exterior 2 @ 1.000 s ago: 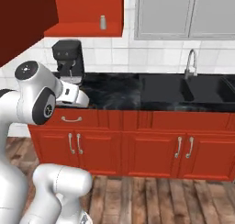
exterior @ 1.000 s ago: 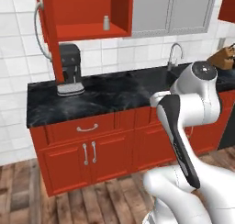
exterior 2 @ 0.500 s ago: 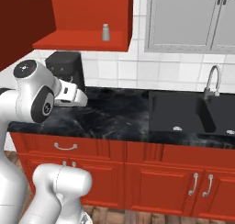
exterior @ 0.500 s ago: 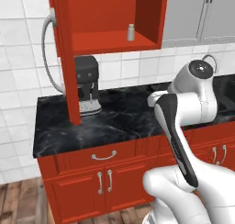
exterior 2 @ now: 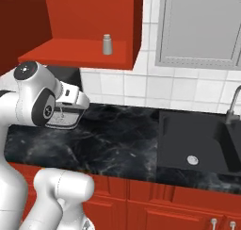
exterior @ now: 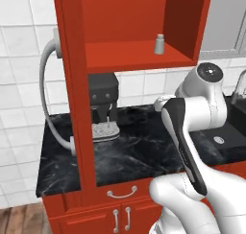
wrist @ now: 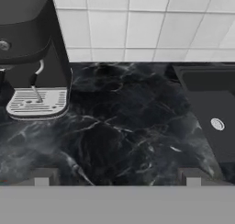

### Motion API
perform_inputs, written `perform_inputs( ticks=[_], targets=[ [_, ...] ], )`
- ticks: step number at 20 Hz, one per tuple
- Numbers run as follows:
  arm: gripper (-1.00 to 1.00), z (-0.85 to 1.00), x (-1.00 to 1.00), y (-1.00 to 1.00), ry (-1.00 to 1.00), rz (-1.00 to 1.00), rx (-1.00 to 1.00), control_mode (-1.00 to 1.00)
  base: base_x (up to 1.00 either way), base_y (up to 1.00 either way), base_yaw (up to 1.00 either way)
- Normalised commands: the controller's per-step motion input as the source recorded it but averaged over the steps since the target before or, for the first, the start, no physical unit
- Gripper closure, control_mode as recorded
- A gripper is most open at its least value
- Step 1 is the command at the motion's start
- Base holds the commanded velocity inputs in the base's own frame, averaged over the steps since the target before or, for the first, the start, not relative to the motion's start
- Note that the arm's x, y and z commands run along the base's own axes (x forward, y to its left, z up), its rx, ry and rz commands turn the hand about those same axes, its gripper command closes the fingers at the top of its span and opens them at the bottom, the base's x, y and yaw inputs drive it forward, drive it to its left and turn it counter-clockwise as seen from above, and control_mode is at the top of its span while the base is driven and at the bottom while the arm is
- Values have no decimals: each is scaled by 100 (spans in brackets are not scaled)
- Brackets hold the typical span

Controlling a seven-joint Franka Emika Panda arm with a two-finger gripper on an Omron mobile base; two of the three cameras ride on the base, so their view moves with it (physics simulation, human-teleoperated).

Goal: Move the mustard and shaker from the cabinet to the dining counter.

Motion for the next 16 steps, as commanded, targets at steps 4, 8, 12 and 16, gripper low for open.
perform_inputs(
  ticks=[4, 8, 12, 16],
  targets=[
    [-100, 0, 0, 0, 0, 0, 0, 100, 51, -17, 10],
    [-100, 0, 0, 0, 0, 0, 0, 100, 42, -21, 8],
    [-100, 0, 0, 0, 0, 0, 0, 100, 33, -23, 3],
    [-100, 0, 0, 0, 0, 0, 0, 100, 30, -12, 0]
  ],
)
